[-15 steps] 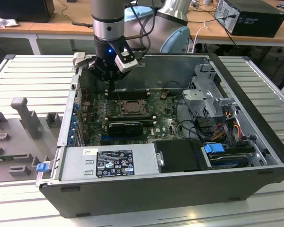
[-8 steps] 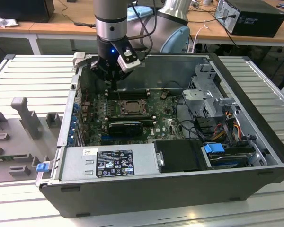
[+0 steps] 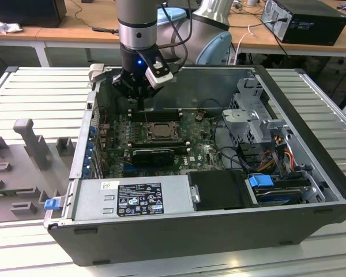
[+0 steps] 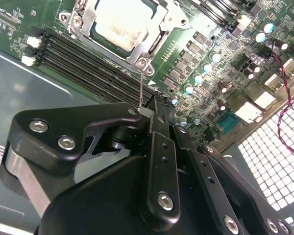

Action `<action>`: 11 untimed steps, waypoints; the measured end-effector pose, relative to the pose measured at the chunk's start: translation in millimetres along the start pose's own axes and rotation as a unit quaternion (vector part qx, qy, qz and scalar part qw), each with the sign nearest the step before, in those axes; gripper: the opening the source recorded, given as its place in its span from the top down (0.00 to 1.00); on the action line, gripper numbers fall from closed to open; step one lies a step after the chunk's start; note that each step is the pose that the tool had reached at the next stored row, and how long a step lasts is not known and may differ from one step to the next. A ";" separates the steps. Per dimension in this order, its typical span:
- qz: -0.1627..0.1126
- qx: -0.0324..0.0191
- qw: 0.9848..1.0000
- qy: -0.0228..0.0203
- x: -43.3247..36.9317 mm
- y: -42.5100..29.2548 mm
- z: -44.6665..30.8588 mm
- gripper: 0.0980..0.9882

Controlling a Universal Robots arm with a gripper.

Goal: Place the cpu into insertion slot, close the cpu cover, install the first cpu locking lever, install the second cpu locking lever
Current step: 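Install the first cpu locking lever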

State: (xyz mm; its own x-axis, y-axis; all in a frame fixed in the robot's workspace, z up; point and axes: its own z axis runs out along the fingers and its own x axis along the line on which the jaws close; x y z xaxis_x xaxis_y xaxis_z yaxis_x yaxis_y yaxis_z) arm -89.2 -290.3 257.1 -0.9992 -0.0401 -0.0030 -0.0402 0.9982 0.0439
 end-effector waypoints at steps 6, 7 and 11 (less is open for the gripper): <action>0.000 0.000 1.000 0.000 -4.7 -0.2 0.1 0.99; 0.000 0.000 1.000 0.000 -5.3 -0.2 0.0 0.99; 0.000 0.000 1.000 0.000 -9.7 -0.4 0.1 0.99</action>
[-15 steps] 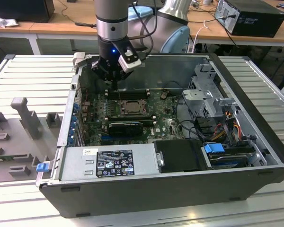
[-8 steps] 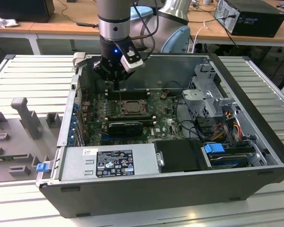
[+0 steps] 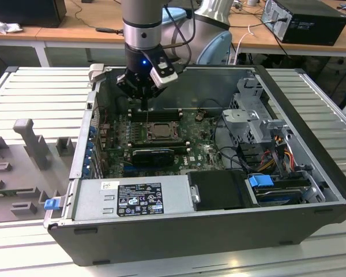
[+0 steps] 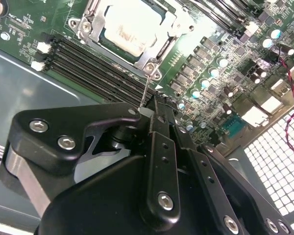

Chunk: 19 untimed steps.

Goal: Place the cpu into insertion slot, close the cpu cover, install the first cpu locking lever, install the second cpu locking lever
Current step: 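Install the first cpu locking lever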

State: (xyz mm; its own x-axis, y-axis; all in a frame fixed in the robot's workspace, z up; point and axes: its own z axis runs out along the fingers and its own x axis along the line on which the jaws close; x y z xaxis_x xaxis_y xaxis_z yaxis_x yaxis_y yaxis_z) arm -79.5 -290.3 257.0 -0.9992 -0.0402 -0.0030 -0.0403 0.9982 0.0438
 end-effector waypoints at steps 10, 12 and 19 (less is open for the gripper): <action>0.000 0.000 1.000 0.000 -9.9 -0.4 0.1 0.99; 0.000 0.000 1.000 0.000 -12.1 -0.5 0.1 0.99; 0.000 0.000 1.000 0.000 -18.1 -0.7 0.1 0.99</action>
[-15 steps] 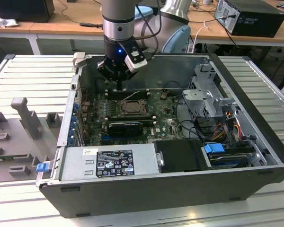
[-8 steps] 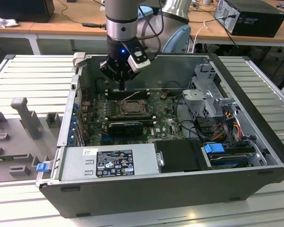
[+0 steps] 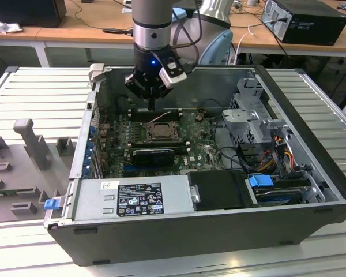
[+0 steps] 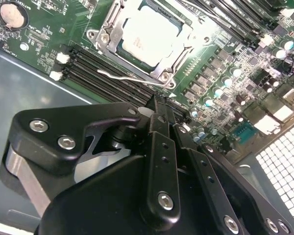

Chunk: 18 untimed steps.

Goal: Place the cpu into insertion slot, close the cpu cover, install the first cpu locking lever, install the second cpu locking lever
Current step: 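Install the first cpu locking lever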

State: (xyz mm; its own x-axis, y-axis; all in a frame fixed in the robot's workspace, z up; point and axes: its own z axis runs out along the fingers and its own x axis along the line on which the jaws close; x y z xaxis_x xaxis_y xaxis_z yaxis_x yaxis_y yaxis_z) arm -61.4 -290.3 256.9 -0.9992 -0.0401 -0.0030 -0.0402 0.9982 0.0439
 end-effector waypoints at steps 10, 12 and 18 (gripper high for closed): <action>0.000 0.000 1.000 0.000 -6.9 -0.3 0.0 0.99; 0.000 0.000 1.000 0.000 -8.1 -0.3 0.0 0.99; 0.000 0.000 1.000 0.000 -14.1 -0.6 0.8 0.99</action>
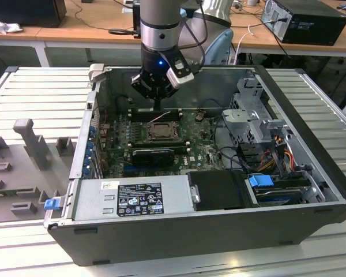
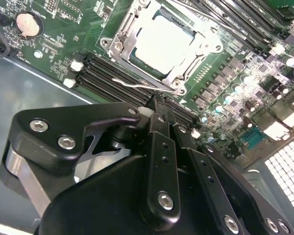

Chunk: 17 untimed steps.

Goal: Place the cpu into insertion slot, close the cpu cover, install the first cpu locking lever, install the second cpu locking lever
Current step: 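Install the first cpu locking lever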

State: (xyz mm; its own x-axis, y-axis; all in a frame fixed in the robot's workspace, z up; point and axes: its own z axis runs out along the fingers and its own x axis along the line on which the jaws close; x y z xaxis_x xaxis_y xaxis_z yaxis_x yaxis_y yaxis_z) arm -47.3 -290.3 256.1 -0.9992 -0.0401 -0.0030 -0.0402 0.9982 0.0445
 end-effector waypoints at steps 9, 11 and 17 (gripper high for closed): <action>0.000 -0.024 1.000 -0.001 -2.1 -1.4 8.2 0.99; 0.000 -0.024 1.000 -0.001 -2.2 -1.6 11.3 0.99; 0.000 -0.025 1.000 -0.001 -2.1 -1.9 16.9 0.99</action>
State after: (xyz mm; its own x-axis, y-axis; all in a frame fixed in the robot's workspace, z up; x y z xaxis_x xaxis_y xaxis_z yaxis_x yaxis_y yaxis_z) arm -45.1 -291.3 239.1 -0.9992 -0.0399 -0.0050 -0.0402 0.9948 0.0935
